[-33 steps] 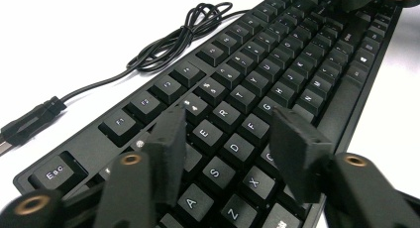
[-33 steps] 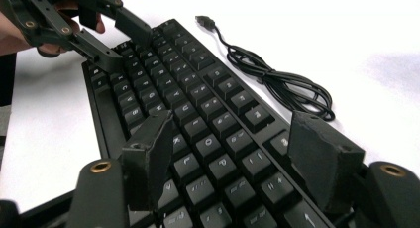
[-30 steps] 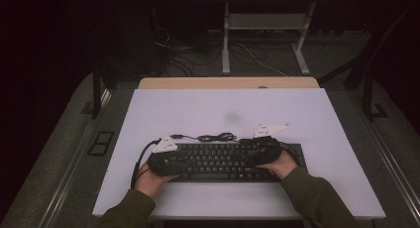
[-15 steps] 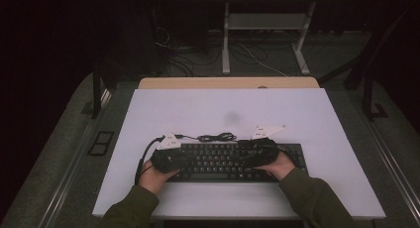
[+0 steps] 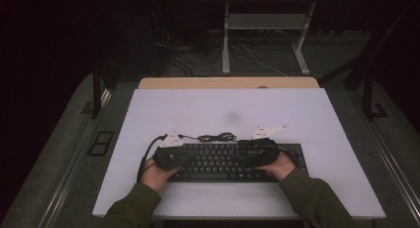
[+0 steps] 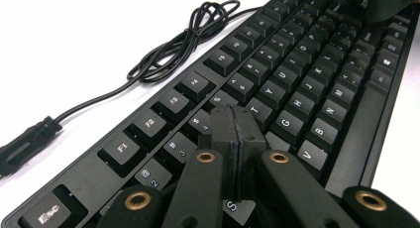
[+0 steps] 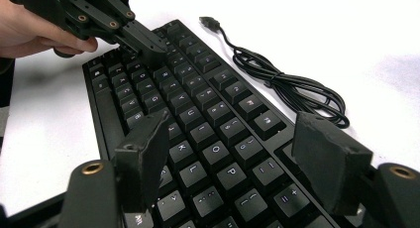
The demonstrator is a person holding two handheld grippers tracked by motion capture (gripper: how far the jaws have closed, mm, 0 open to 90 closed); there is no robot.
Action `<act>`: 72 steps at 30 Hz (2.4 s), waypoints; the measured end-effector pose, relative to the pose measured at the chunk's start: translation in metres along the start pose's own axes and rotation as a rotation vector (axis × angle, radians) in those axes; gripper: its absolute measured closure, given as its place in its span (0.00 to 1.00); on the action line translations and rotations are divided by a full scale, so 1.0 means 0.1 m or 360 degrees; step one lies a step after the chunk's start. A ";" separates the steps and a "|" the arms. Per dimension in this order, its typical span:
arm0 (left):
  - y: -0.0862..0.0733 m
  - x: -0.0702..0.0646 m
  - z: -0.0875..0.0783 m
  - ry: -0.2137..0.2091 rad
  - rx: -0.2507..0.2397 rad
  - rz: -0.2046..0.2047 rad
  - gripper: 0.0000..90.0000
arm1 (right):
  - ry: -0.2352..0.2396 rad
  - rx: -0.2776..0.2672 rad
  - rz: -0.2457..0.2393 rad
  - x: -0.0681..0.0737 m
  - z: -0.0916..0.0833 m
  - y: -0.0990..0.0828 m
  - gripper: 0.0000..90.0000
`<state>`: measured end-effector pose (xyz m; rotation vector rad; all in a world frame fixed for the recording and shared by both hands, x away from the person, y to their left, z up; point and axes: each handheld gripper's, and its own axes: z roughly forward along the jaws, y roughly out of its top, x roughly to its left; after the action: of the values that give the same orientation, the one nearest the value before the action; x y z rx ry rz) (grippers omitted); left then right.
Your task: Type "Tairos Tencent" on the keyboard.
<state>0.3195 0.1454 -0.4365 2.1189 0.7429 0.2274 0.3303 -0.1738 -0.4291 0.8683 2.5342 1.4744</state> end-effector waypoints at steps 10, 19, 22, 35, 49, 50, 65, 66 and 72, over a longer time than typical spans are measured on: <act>-0.01 0.01 0.01 -0.0003 0.0003 -0.0006 0.99 | 0.0003 0.0001 0.0002 0.01 0.01 -0.01 0.34; -0.02 0.01 0.02 -0.0004 0.0022 -0.0002 0.99 | 0.0001 0.0003 -0.0001 0.01 0.01 -0.01 0.33; -0.02 0.02 0.02 -0.0006 0.0019 0.0002 0.99 | -0.0002 0.0009 -0.0005 0.00 0.01 0.00 0.33; 0.00 0.01 -0.01 -0.0009 0.0005 -0.0001 0.97 | -0.0017 -0.0014 0.0001 -0.01 -0.01 0.04 0.24; 0.01 -0.04 -0.06 -0.0005 -0.0010 -0.0019 0.75 | 0.0029 0.0034 0.0018 -0.01 0.09 0.16 0.25; 0.02 -0.04 -0.06 -0.0004 -0.0008 -0.0020 0.73 | 0.0035 0.0036 0.0016 -0.01 0.10 0.17 0.26; 0.00 -0.06 -0.04 0.0004 -0.0004 -0.0065 0.40 | 0.0146 0.0105 -0.0022 0.15 0.28 0.19 0.56; 0.00 -0.06 -0.04 0.0008 -0.0013 -0.0072 0.39 | 0.0152 0.0110 -0.0024 0.16 0.29 0.19 0.58; -0.01 -0.06 -0.04 -0.0005 -0.0016 -0.0080 0.34 | 0.0173 0.0150 -0.0050 0.23 0.35 0.16 0.72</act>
<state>0.3132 0.1450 -0.4345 2.0881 0.7905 0.2001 0.3298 -0.1287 -0.4296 0.7765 2.7020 1.4412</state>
